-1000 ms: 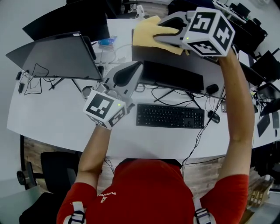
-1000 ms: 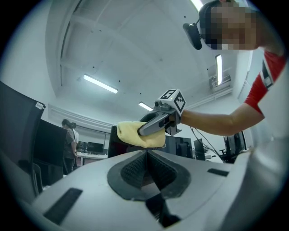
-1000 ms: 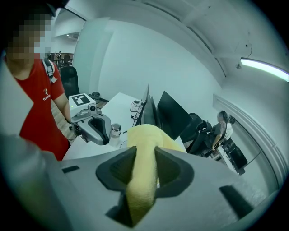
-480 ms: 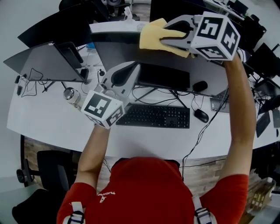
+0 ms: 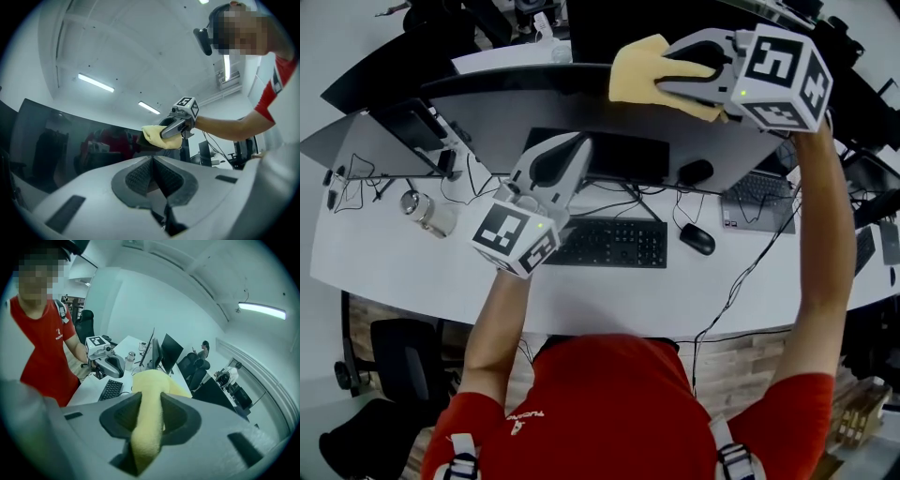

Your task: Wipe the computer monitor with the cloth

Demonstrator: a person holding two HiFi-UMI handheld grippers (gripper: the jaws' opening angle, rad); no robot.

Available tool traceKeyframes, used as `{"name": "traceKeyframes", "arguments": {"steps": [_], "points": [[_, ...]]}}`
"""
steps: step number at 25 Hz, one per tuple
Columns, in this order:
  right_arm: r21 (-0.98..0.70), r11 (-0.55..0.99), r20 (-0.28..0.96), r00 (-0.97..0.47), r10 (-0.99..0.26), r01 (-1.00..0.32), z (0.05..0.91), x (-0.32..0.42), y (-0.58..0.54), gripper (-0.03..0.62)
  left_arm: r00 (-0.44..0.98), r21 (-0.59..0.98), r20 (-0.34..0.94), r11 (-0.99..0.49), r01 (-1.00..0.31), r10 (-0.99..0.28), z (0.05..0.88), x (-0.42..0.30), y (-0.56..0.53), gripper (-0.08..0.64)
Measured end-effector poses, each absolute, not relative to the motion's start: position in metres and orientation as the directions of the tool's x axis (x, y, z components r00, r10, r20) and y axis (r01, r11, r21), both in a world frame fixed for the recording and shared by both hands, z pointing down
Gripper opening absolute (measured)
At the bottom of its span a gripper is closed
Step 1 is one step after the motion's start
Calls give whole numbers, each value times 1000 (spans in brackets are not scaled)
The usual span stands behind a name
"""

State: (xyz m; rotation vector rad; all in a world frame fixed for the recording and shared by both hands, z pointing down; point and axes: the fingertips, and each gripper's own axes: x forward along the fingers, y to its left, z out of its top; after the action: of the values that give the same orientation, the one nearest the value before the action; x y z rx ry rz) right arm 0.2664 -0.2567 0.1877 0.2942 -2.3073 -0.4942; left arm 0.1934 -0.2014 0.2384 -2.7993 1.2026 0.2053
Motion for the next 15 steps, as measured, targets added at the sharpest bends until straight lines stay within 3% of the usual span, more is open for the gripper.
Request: {"name": "traceKeyframes", "arguments": {"steps": [15], "points": [[427,894,598,-699,-392,-136,189,405,-244,120,697,-37,-121,-699,-714,-706,249,289,-191,11]]}}
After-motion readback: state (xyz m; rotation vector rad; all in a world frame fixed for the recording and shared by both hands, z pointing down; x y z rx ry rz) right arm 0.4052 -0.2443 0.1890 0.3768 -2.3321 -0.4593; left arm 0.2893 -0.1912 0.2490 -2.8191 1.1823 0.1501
